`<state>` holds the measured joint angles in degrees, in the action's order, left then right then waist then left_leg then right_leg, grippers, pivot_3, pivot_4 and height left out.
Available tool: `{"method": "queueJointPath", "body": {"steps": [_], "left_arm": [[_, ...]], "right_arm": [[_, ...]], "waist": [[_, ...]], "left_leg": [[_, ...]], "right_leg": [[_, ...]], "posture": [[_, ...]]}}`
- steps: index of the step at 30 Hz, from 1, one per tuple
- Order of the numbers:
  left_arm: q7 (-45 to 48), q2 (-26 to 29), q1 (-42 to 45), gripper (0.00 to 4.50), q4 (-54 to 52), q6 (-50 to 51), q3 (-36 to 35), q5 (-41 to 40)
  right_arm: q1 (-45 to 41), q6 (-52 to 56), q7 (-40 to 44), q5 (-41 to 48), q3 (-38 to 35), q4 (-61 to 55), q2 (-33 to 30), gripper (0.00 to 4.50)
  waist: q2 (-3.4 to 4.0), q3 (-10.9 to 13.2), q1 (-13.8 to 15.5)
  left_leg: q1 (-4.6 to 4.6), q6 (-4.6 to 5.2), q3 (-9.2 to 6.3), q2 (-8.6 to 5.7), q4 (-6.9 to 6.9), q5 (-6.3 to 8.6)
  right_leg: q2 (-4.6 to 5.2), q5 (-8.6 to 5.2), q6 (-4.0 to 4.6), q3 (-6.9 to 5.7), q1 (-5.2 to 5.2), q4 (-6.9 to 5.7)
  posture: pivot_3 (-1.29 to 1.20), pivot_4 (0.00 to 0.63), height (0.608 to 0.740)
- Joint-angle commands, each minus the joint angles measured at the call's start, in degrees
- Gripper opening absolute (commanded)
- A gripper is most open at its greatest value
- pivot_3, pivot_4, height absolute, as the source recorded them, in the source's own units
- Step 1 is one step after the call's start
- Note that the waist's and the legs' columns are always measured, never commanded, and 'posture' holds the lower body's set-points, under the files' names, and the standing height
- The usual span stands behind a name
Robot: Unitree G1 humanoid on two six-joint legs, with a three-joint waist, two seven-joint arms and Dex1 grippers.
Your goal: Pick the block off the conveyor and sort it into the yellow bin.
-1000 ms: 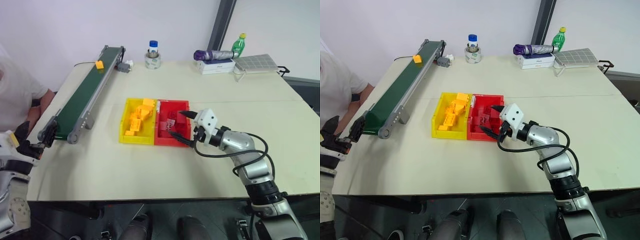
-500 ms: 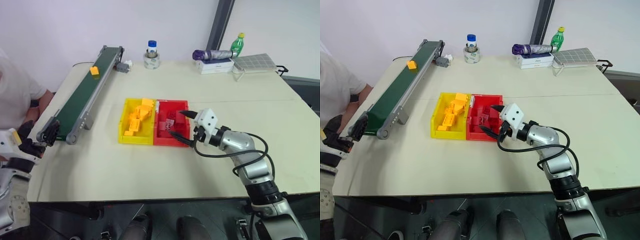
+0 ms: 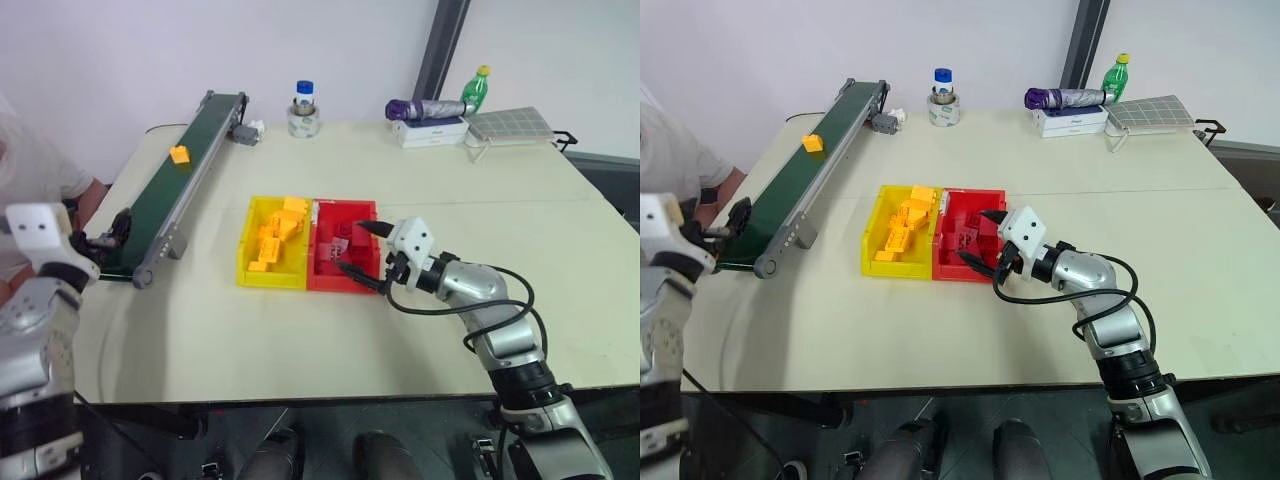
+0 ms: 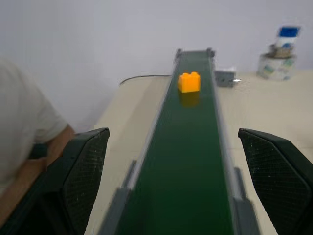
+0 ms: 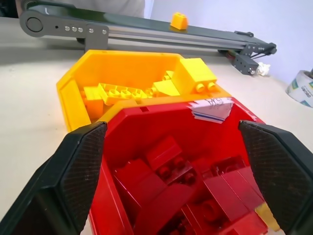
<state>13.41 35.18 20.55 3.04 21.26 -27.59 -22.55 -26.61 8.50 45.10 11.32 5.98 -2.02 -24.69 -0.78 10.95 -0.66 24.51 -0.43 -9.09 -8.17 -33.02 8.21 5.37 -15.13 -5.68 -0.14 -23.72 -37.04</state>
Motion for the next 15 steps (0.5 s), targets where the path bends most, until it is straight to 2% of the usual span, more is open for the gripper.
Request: {"method": "queueJointPath", "body": {"steps": [1, 4, 8, 15], "left_arm": [[-1.38, 2.42, 6.83, 4.45, 5.45, 2.51, 2.53, 2.87], [-0.57, 3.37, 13.95, 4.45, 12.29, 3.17, 6.11, 5.37], [0.48, 3.23, 19.26, 4.45, 20.14, 0.82, 9.96, 8.75], [0.68, 1.18, 26.12, 4.45, 32.69, -5.71, 11.56, 11.27]], "right_arm": [[-1.63, -0.68, -0.41, -0.03, -0.02, -0.79, 0.65, 4.50], [-1.80, -0.65, -0.64, -0.14, 0.06, -0.84, 0.85, 4.50], [-1.66, -0.17, -1.06, -0.17, -0.08, -1.57, 0.97, 4.50], [-1.22, 0.05, -1.74, -0.51, -0.65, -2.07, 0.42, 4.50]], "waist": [[0.00, 0.00, 0.03], [-0.02, 0.00, 0.02], [-0.01, 0.00, -0.05], [-0.02, 0.00, -0.05]], "left_leg": [[0.00, 0.00, -0.01, 0.00, 0.00, 0.00], [0.00, 0.00, 0.00, 0.00, -0.01, -0.01], [0.00, 0.00, 0.01, -0.01, -0.01, -0.01], [0.00, -0.01, 0.00, -0.01, -0.01, -0.02]], "right_leg": [[-0.02, 0.03, -0.05, 0.00, -0.02, 0.00], [-0.02, 0.11, -0.19, -0.02, 0.01, 0.00], [-0.02, 0.13, -0.23, -0.02, 0.00, 0.01], [-0.03, 0.15, -0.27, -0.03, -0.02, -0.03]], "posture": [[0.00, 0.150, 0.740], [0.00, 0.150, 0.740], [0.00, 0.150, 0.740], [0.00, 0.150, 0.740]]}}
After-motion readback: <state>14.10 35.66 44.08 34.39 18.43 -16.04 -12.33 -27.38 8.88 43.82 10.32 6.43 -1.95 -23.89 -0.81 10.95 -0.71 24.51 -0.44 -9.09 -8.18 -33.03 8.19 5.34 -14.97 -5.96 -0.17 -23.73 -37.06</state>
